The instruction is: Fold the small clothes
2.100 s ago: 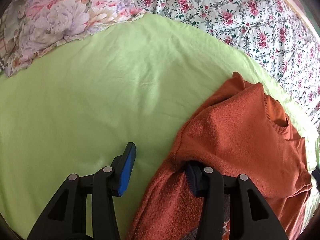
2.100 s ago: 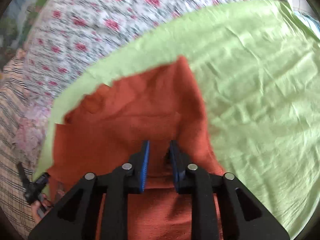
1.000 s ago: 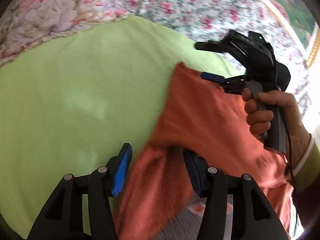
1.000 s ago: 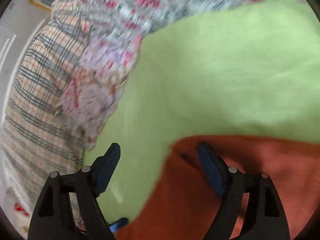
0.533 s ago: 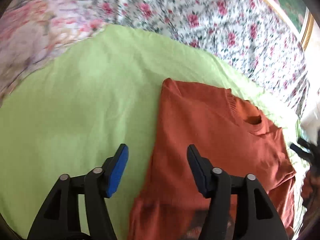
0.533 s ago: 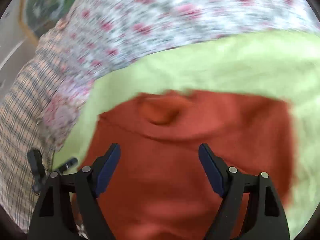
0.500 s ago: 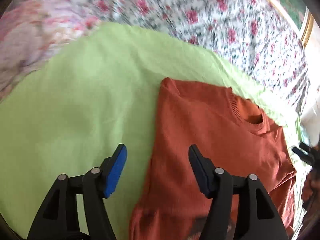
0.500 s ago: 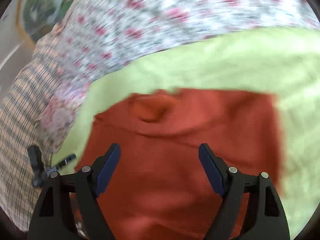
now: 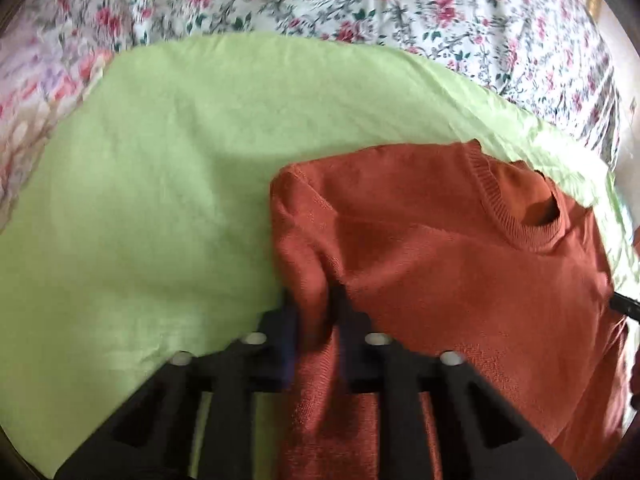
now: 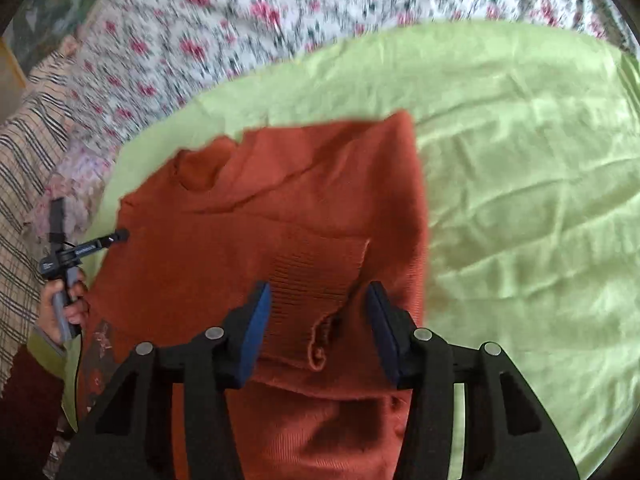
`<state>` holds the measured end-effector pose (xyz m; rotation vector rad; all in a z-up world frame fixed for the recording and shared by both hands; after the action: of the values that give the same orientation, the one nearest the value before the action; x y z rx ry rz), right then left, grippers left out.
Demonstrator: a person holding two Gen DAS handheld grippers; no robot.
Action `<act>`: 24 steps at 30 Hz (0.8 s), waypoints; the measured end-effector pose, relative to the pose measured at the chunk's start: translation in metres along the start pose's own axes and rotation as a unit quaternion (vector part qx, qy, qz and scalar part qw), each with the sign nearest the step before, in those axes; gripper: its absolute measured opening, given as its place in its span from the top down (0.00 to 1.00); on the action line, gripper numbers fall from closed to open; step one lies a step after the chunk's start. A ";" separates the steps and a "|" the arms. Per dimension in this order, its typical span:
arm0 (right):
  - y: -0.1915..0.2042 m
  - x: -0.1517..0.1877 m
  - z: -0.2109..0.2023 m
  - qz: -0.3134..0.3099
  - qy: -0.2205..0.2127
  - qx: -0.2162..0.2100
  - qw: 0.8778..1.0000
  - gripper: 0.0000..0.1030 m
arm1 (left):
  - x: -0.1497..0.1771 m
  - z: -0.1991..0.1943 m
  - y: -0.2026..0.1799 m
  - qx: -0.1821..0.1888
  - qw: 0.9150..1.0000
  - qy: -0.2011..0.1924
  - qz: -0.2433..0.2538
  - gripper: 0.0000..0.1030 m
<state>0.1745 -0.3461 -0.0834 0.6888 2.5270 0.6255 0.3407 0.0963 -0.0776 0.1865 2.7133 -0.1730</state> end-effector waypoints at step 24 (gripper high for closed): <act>0.009 0.035 -0.045 0.004 -0.024 0.017 1.000 0.90 | 0.091 -0.075 0.002 -0.032 0.998 -0.012 -0.047 0.71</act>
<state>0.1265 -0.3331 -0.0528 0.7171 2.4974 0.5632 0.2292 0.1188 -0.0465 0.0377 2.7012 -0.1146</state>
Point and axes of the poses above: each gripper's, at about its wrist camera, not at the fingertips, and z roughly the way its jaws point, y to its left, x to its underside, the point moved 1 cm from there along z, roughly the way its jaws point, and after that the axes turned 8 degrees about y, right-handed, at the moved point
